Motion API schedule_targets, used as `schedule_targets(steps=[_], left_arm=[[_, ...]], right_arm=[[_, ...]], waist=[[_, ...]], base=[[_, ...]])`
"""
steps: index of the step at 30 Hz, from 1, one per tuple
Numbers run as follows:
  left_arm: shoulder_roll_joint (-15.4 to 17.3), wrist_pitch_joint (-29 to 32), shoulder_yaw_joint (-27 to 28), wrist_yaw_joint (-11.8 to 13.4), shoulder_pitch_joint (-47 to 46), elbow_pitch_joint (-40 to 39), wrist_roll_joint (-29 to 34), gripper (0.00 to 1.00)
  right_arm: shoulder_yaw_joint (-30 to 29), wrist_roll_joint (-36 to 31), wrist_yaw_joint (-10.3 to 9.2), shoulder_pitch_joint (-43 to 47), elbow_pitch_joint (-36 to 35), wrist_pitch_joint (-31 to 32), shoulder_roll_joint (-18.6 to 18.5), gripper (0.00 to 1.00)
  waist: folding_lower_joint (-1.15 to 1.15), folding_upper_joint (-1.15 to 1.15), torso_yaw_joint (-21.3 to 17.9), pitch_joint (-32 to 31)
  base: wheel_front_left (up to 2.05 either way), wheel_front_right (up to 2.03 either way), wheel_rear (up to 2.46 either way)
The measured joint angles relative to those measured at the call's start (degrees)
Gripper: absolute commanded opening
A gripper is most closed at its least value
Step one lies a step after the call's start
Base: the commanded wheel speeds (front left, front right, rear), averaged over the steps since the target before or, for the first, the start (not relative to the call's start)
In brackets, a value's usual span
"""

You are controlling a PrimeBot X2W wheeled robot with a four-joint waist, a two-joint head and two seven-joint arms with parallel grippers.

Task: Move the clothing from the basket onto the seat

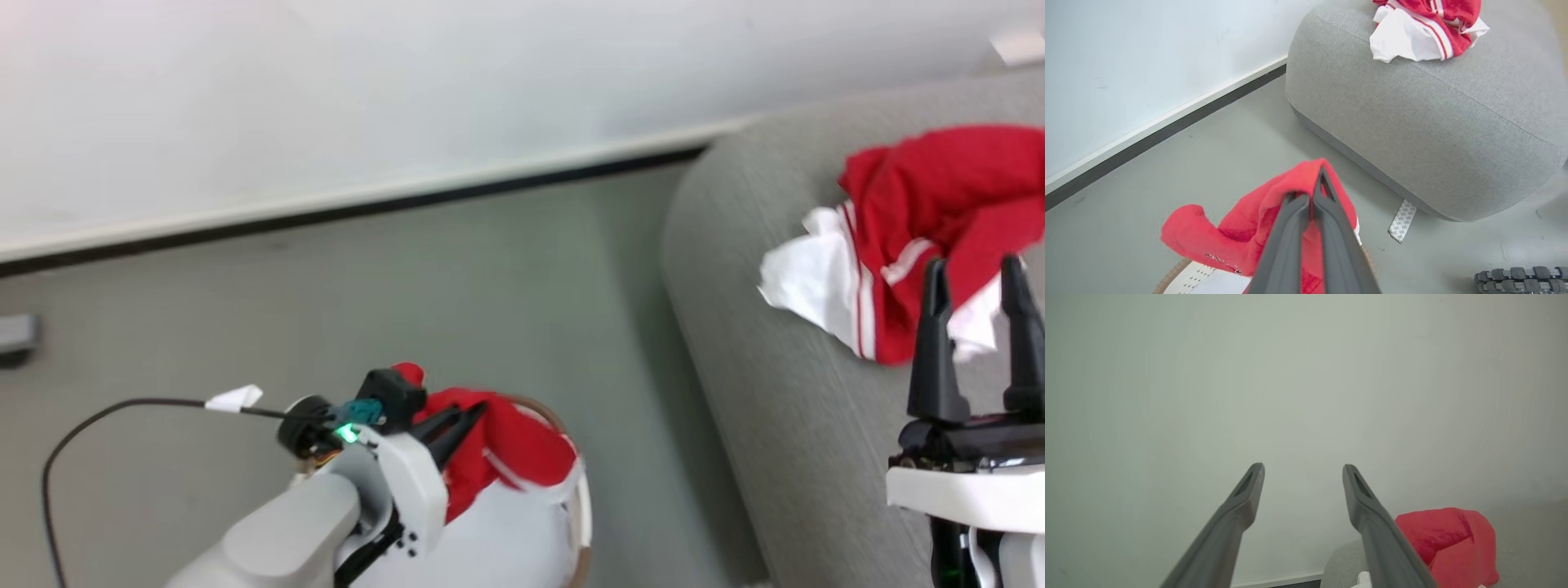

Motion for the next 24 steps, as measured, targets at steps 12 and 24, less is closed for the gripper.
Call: schedule_targets(steps=[12,24], left_arm=[[0.7,-0.4,8.3,3.8,0.4,-14.5,2.7,0.00],[2.9,-0.4,15.8,8.2,0.1,-26.1,4.3,0.00]], right_arm=[[2.9,0.2,0.00,2.5,5.2,0.0,0.0,1.00],[10.6,2.6,0.00,3.9,9.8,0.0,0.0,1.00]], waist=[[0.00,0.00,7.0,-7.8],[0.01,0.00,10.5,-13.9]], base=[[0.00,0.00,0.00],[0.00,0.00,0.00]])
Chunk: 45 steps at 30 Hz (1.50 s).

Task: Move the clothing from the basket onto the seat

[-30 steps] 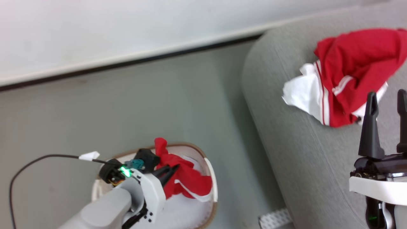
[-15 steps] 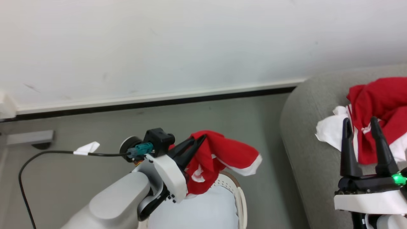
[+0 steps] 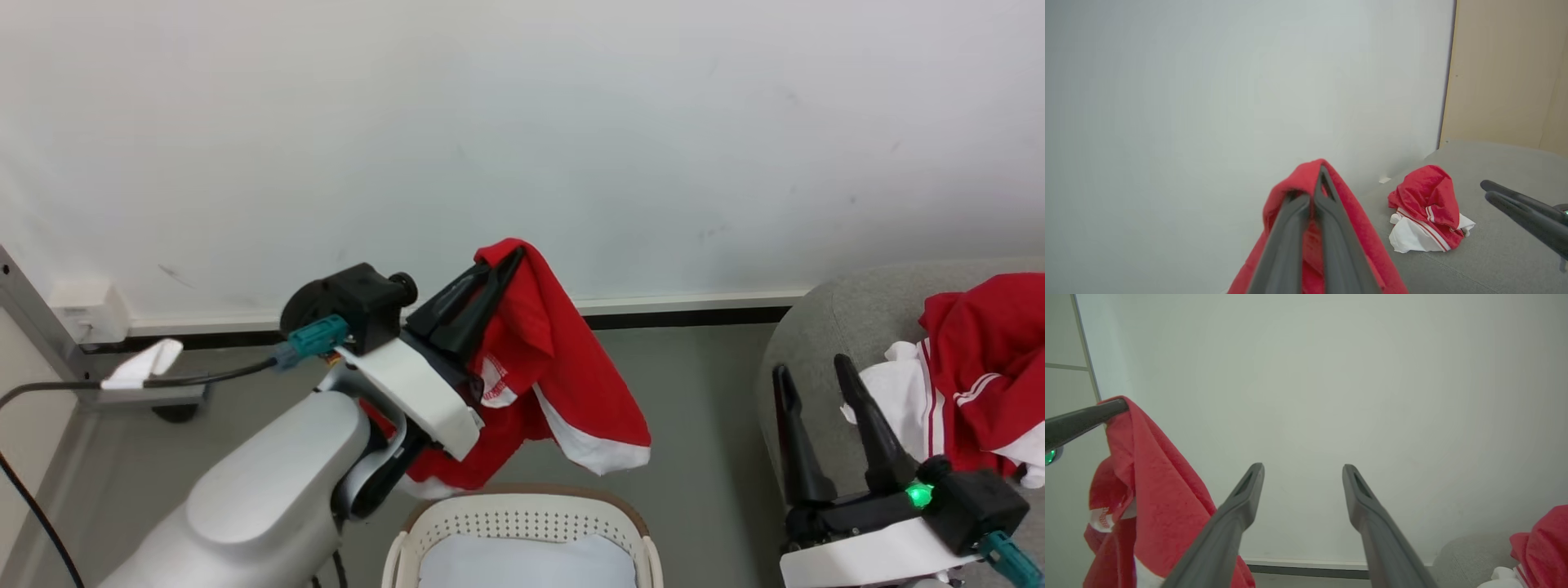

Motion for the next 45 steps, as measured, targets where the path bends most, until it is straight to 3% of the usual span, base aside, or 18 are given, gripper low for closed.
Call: schedule_targets(steps=[10,18,31,38,45], left_arm=[[0.6,0.0,2.7,2.2,-0.1,-3.3,-1.1,0.00],[0.2,0.0,3.4,2.3,-0.4,-3.8,-1.6,0.00],[-0.2,0.4,3.4,2.2,-1.9,-4.8,-1.9,0.00],[-2.1,1.7,0.7,1.5,-1.3,-6.3,-1.9,0.00],[-3.7,3.0,-2.5,1.0,0.3,-7.6,-1.9,0.00]], right_arm=[[5.5,-0.2,0.00,-0.8,2.5,0.0,0.0,1.00],[9.6,-3.1,0.00,-1.2,5.6,0.0,0.0,1.00],[20.4,-10.8,0.00,-8.1,17.6,0.0,-2.0,1.00],[19.9,-15.4,0.00,-12.7,22.3,0.0,-2.0,1.00],[16.9,-15.8,0.00,-13.7,22.9,0.0,-1.1,1.00]], waist=[[0.00,0.00,1.2,-1.9],[0.00,0.00,2.4,-1.9],[0.01,0.00,5.5,-1.7],[0.01,0.00,8.0,-1.8],[0.01,0.00,10.8,-2.0]], base=[[0.00,0.00,0.00],[0.00,0.00,0.00],[0.00,0.00,0.00],[0.00,0.00,0.00],[0.00,0.00,0.00]])
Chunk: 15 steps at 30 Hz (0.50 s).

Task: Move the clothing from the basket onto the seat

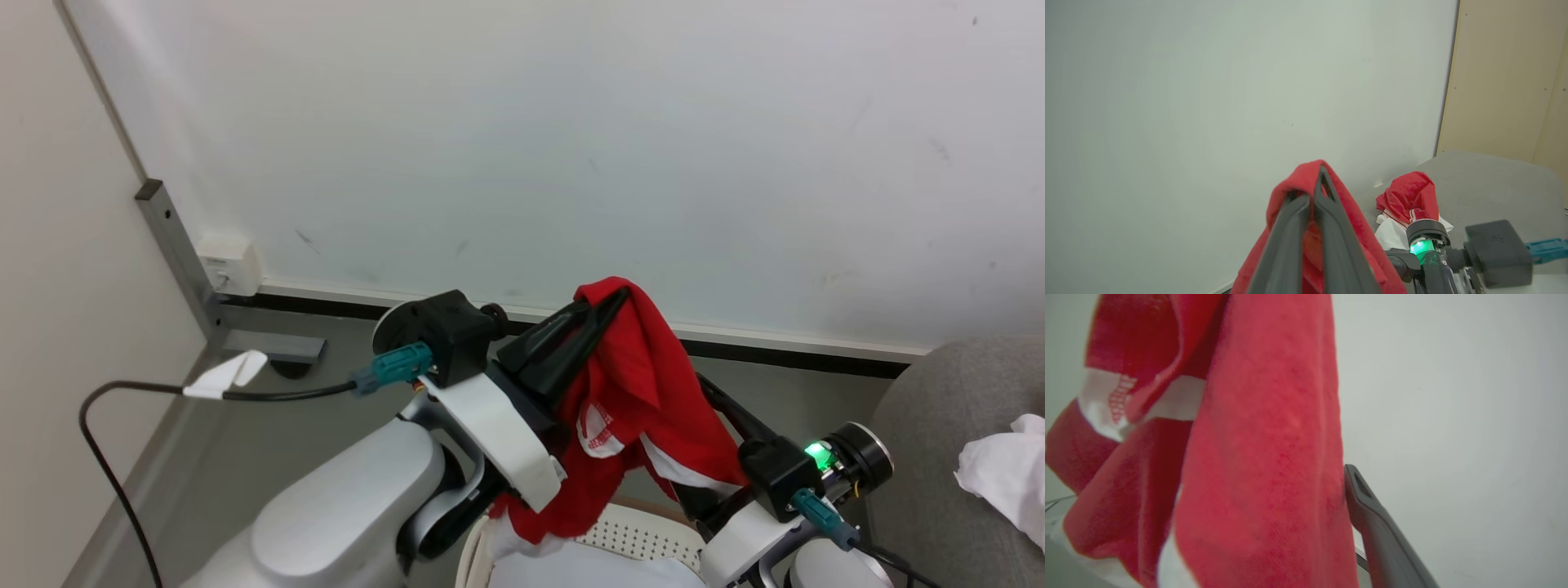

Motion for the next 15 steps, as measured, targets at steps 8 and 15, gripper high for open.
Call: schedule_targets(steps=[8,15], left_arm=[[-0.2,0.3,-0.9,-0.1,0.9,0.0,0.1,0.00],[0.4,0.1,-0.6,0.0,1.2,0.6,-0.1,0.00]], right_arm=[[-1.1,2.1,0.01,1.1,-1.5,0.0,0.4,0.00],[-1.6,3.8,0.00,1.9,-2.8,0.0,0.6,0.00]], waist=[[0.00,0.00,2.3,0.0],[0.00,0.00,2.2,0.4]], base=[[0.00,0.00,0.00],[0.00,0.00,0.00]])
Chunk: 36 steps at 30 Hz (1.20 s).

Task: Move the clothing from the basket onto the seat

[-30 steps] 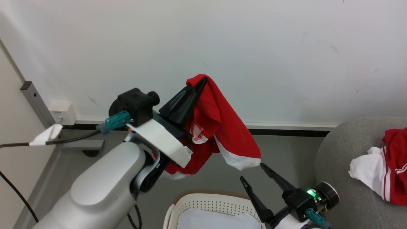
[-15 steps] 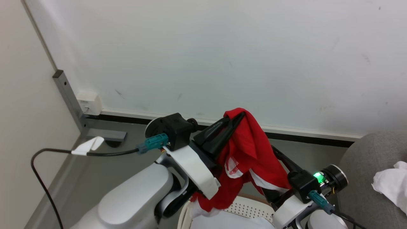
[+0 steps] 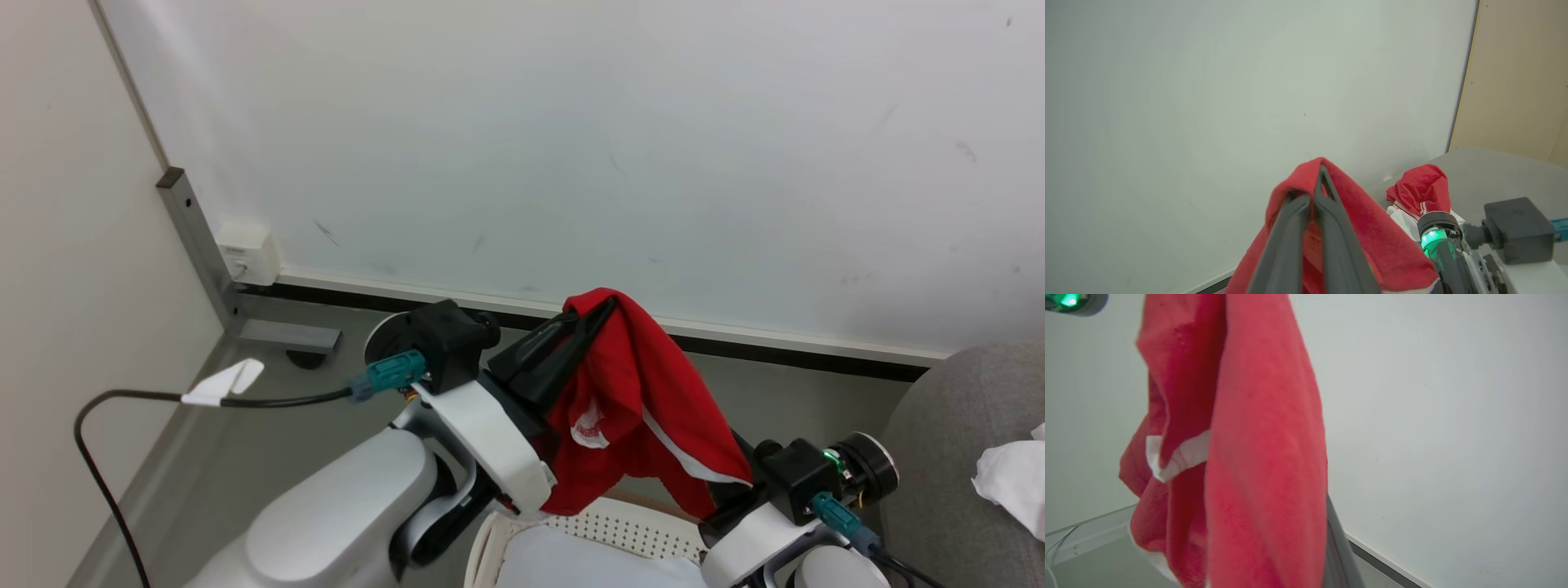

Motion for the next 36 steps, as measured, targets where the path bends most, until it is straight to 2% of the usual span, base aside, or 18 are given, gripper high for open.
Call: schedule_targets(steps=[14,16,17,18,20,26,36], left_arm=[[2.0,-0.7,0.1,0.3,2.7,0.2,-0.5,0.00],[2.0,-1.0,-0.2,0.3,3.5,-0.1,-0.5,0.44],[2.1,-1.3,-0.7,0.3,4.4,-0.5,-0.4,0.84],[2.2,-1.3,-1.1,0.1,4.8,-0.9,-0.1,1.00],[2.5,-1.8,-1.6,-0.7,5.6,-1.8,0.2,1.00],[4.1,-2.6,-0.9,-0.7,7.7,-3.0,1.4,1.00],[5.5,-3.0,0.4,-1.3,10.1,-4.2,4.2,1.00]], right_arm=[[-4.2,1.8,0.00,0.5,-3.8,0.0,0.4,0.00],[-5.0,1.6,0.01,0.5,-4.3,0.0,0.5,0.00],[-6.4,1.5,0.00,0.5,-5.1,0.0,0.5,0.00],[-7.2,1.4,0.00,0.5,-5.6,0.0,0.5,0.00],[-8.9,1.2,0.00,0.5,-6.6,0.0,0.4,0.00],[-14.1,0.2,0.00,0.4,-10.3,0.0,0.4,0.00],[-19.5,-2.3,0.00,1.6,-17.6,0.0,-0.9,0.00]], waist=[[0.00,0.00,-2.1,1.1],[0.00,0.00,-2.7,1.3],[0.00,0.00,-3.5,1.5],[0.00,0.00,-4.0,1.6],[0.00,0.00,-5.1,1.9],[0.00,0.00,-9.2,2.8],[0.00,0.00,-18.9,4.6]], base=[[0.00,0.00,0.00],[0.00,0.00,0.00],[0.00,0.00,0.00],[0.00,0.00,0.00],[0.00,0.00,0.00],[0.00,0.00,0.00],[0.00,0.00,0.00]])
